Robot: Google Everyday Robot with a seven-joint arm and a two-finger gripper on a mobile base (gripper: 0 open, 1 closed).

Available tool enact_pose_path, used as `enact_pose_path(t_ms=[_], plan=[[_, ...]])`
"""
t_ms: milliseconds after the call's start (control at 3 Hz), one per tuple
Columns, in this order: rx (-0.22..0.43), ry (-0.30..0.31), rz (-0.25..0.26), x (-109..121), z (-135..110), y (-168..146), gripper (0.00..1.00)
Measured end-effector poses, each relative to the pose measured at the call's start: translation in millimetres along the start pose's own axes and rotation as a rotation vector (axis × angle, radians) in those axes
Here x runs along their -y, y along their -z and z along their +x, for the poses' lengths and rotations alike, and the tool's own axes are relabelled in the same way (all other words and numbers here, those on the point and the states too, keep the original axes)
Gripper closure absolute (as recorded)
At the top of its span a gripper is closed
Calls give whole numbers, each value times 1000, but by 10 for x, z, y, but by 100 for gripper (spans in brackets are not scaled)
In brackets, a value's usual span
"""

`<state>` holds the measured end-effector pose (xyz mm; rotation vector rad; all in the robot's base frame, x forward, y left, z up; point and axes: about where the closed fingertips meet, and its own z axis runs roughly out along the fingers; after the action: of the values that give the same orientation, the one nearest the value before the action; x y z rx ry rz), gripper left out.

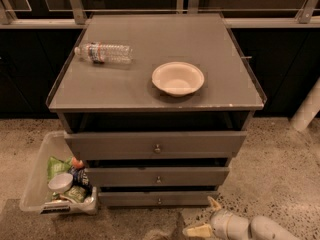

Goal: Open bottom drawer

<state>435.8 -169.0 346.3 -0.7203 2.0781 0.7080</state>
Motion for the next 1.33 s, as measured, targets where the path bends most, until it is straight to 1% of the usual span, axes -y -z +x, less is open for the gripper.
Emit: enact_pose_path(t_ms=[333,667,1000,1333], plan=[[-6,5,-25,21,27,-209,0],[4,21,-39,-31,-17,-194,0],[26,-6,-43,35,171,-217,0],[22,-62,-49,142,462,-407,0]])
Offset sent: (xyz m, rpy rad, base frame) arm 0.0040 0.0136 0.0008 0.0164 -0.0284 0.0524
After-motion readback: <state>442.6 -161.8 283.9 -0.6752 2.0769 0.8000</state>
